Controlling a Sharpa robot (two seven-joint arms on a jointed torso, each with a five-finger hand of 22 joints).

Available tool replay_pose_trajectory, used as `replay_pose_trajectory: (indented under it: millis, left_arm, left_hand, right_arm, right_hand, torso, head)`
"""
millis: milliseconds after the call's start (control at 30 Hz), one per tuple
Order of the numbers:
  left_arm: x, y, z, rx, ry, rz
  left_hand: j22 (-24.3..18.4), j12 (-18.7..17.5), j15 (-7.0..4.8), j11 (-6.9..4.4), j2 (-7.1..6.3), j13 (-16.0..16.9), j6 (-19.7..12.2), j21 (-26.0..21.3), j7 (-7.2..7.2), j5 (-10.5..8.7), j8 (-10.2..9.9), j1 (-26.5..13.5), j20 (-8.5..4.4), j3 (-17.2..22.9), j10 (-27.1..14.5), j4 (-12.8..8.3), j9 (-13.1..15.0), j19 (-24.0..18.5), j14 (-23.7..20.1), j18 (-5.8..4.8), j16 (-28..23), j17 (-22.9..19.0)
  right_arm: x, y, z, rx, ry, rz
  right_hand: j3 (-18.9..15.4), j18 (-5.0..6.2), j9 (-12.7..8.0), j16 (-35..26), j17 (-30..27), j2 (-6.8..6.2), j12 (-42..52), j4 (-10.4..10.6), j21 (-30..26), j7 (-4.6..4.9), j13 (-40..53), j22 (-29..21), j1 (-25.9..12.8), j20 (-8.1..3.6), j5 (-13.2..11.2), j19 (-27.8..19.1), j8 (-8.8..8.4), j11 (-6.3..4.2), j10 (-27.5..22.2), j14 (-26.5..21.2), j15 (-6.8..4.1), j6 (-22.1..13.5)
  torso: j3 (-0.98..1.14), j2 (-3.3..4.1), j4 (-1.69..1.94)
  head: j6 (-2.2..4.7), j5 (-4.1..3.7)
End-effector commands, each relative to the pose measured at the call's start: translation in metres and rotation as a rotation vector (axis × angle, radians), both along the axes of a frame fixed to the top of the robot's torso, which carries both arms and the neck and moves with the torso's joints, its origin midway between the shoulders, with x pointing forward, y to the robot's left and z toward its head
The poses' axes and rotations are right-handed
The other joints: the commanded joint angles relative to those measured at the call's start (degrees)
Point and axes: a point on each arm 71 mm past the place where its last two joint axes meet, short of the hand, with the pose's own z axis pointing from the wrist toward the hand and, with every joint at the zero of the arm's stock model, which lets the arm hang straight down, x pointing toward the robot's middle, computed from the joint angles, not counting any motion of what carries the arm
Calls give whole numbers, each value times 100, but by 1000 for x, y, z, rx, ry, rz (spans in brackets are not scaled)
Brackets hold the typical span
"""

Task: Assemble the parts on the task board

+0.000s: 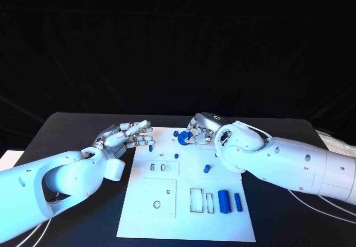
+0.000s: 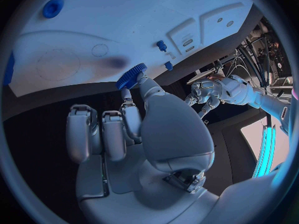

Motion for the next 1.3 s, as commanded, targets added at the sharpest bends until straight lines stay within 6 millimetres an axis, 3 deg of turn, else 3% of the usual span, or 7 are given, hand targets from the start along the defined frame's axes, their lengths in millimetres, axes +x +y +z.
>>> replay_pose_trajectory:
  millis: [33, 767, 1300]
  left_arm:
    - [0, -3, 2, -8, -9, -23]
    - [0, -3, 2, -8, -9, -25]
    - [0, -3, 2, -9, -8, -26]
  left_hand:
    - [6, 34, 7, 0, 7, 3, 9, 37, -3, 20, 24, 31, 3, 4, -25, -42, 7, -26, -50, 49, 17, 9]
    - [6, 34, 7, 0, 7, 3, 9, 37, -3, 20, 24, 31, 3, 4, -25, -42, 7, -26, -50, 49, 17, 9]
    - [6, 34, 7, 0, 7, 3, 9, 37, -3, 20, 24, 31, 3, 4, -25, -42, 7, -26, -50, 49, 17, 9]
  right_arm:
    - [-1, 5, 0, -5, -7, 20]
    - [-2, 15, -2, -7, 0, 37]
    - [1, 11, -5, -44, 22, 20]
  right_hand:
    - [4, -117, 0, 8, 694, -3, -23, 39, 39, 10, -11, 48, -63, -18, 21, 37, 15, -32, -8, 442, -35, 29]
    - [9, -118, -1, 6, 690, 1, -22, 43, 40, 9, -9, 52, -67, -18, 20, 39, 12, -33, -7, 442, -35, 29]
    - [19, -117, -2, -4, 672, 1, -43, 44, 40, 9, -23, 51, -67, -19, 16, 38, 4, -34, -16, 438, -36, 26]
  torso:
    - [0, 1, -1]
    - [0, -2, -10]
    - [6, -1, -10]
  head:
    - [-5, 9]
    - [-24, 27]
    - [-40, 10]
